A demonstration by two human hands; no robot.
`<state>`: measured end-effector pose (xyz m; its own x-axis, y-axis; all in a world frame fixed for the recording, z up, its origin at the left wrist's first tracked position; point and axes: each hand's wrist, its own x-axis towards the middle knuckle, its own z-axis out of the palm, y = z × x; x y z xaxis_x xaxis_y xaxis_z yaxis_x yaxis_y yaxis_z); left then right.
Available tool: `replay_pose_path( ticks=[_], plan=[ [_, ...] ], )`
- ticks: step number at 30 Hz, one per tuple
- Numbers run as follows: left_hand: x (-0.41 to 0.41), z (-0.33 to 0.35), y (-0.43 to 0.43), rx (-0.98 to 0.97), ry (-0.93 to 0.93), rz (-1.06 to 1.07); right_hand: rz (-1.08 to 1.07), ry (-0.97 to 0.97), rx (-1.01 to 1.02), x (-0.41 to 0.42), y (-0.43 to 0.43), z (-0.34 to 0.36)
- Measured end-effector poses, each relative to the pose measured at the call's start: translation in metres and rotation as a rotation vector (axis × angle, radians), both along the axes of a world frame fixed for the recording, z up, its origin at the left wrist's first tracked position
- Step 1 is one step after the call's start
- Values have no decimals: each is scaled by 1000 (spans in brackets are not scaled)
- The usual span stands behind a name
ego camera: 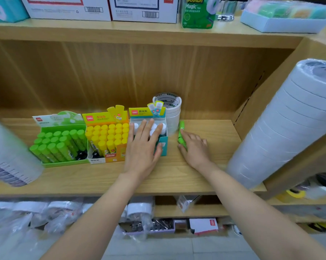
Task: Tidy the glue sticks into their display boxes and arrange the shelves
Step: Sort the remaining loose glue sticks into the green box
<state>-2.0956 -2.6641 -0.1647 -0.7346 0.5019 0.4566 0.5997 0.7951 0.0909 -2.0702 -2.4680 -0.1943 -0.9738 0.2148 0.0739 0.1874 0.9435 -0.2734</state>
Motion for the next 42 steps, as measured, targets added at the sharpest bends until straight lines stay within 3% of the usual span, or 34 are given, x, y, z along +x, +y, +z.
replay_pose_path(
  ticks=[11,16,20,23,29,34,39,42],
  plan=[
    [43,-15,-4,146,93,-246,-11,0,-147,71,-17,2],
    [50,-33,7,49,-104,-518,-60,33,-117,96,-19,0],
    [53,-30,24,-89,-322,-344,-102,176,-124,107,-14,-1],
    [56,-26,27,-104,-324,-280,-100,163,-150,103,-9,2],
    [71,-28,19,101,-194,-144,-45,83,-154,94,1,10],
    [73,-22,27,100,-331,131,-36,-23,-192,91,7,11],
    [80,-20,26,27,-397,240,16,-131,-298,81,5,17],
    [88,-11,20,253,-586,297,57,-48,-428,83,-1,18]
  ],
)
